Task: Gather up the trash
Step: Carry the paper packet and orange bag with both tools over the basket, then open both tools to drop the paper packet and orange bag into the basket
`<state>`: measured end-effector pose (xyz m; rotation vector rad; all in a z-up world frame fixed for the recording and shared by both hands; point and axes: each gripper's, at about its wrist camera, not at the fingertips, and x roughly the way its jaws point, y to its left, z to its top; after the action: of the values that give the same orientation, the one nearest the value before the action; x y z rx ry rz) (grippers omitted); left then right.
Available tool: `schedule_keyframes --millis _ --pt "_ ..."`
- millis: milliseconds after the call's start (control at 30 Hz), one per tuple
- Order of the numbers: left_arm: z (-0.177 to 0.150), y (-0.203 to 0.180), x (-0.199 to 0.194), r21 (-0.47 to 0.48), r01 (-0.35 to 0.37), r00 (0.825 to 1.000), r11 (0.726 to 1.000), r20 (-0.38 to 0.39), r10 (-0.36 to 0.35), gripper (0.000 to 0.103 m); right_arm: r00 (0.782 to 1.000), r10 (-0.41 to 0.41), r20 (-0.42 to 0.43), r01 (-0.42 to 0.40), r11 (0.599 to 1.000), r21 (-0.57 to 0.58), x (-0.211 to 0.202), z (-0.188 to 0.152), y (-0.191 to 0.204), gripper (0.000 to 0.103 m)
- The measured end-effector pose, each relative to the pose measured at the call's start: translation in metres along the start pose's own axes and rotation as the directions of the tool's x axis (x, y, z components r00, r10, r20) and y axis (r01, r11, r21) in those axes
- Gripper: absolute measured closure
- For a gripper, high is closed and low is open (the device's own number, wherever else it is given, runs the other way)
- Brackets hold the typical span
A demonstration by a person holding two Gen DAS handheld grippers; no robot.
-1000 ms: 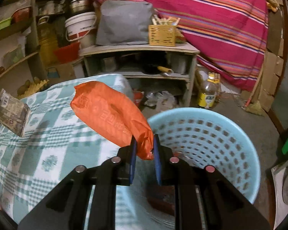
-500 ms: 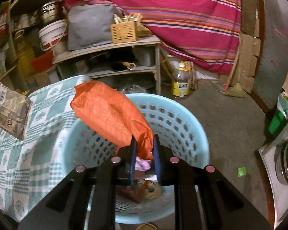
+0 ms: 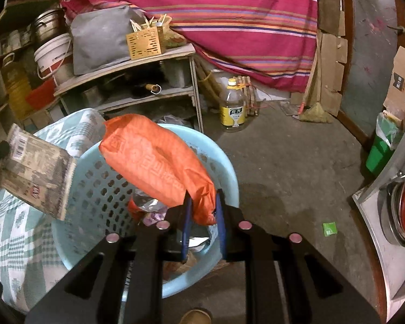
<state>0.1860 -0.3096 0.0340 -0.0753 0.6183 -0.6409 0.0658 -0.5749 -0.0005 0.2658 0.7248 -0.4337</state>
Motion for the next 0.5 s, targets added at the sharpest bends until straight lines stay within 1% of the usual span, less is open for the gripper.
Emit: schedule_keyframes --millis 200,267,300,367,433,500 --pt "-0.008 -0.009 0.017 0.025 -0.006 0.999 1.000 -0.033 0.007 0.103 1.000 0.002 -0.009 -0.002 1.000 -0.016 0.001 -0.002 0.005 0.086" --pt "-0.010 -0.012 0.021 0.043 -0.025 0.999 0.999 -0.036 0.027 0.102 1.000 0.003 -0.011 -0.003 1.000 -0.021 0.002 -0.002 0.007 0.086" --pt "-0.011 -0.013 0.022 0.052 -0.031 0.999 0.998 -0.039 0.033 0.101 1.000 0.002 -0.013 -0.002 1.000 -0.024 0.002 -0.002 0.008 0.086" --pt "-0.013 -0.015 0.026 0.070 -0.042 0.997 0.997 -0.055 0.045 0.093 1.000 0.002 -0.014 -0.002 1.000 -0.027 0.002 -0.002 0.009 0.086" --pt "-0.014 -0.016 0.026 0.081 -0.057 0.997 0.995 -0.052 0.061 0.069 1.000 0.003 -0.016 -0.003 1.000 -0.028 0.002 -0.002 0.009 0.086" --pt "-0.015 -0.015 0.023 0.093 -0.078 0.996 0.993 -0.038 0.082 0.061 1.000 0.003 -0.015 -0.003 1.000 -0.027 0.002 -0.002 0.009 0.086"
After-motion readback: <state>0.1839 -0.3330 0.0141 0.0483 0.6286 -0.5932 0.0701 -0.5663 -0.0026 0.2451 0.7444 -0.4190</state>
